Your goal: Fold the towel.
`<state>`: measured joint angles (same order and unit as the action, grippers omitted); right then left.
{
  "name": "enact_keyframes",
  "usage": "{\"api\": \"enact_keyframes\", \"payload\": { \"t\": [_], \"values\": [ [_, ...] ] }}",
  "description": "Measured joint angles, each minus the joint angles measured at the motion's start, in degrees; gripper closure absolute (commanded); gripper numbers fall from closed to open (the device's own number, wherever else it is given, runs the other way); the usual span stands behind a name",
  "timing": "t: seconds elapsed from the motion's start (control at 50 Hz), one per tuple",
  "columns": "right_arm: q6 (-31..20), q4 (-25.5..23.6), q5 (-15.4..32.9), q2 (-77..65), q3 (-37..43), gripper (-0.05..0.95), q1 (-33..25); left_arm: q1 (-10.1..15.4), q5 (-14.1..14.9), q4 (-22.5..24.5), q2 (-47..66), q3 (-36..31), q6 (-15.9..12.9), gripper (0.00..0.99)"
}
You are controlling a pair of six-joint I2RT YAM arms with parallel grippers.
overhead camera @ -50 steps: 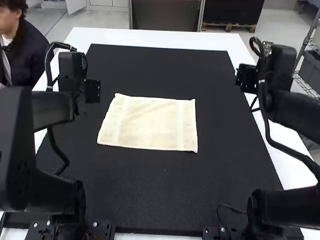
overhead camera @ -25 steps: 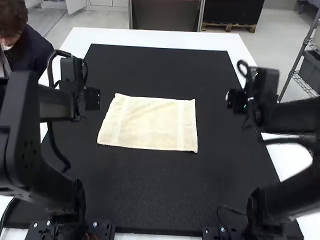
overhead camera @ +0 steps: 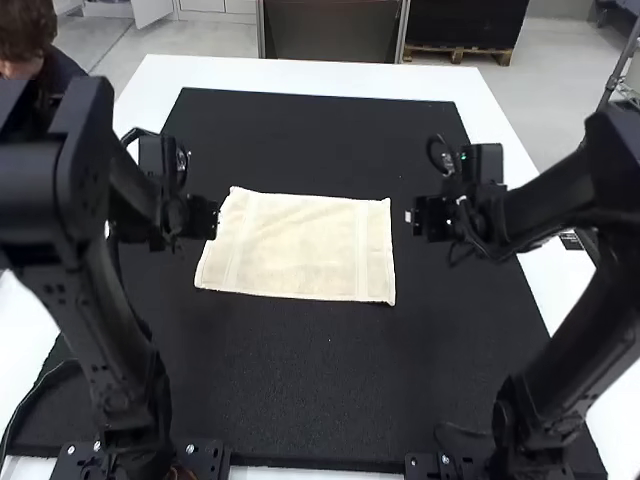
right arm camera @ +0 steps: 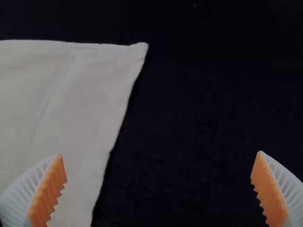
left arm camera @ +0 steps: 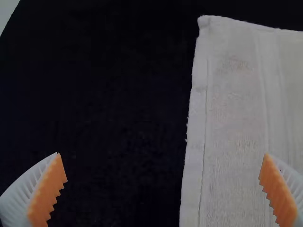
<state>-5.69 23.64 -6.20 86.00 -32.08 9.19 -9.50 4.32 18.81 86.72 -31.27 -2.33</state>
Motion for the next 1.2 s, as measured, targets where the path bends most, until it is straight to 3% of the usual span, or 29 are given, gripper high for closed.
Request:
{"api": "enact_keyframes", "payload": {
  "t": [0.38,1.2],
  "values": [
    [2.3,1.2,-3.0,11.1,-6.7,0.00,0.8,-0.2,5.6,-1.9,9.5,-11.9,0.0,0.038],
    [5.9,2.4,-6.1,27.9,-20.0,0.00,2.3,-0.2,7.8,-4.0,25.3,-25.7,-1.5,0.039]
  ]
}}
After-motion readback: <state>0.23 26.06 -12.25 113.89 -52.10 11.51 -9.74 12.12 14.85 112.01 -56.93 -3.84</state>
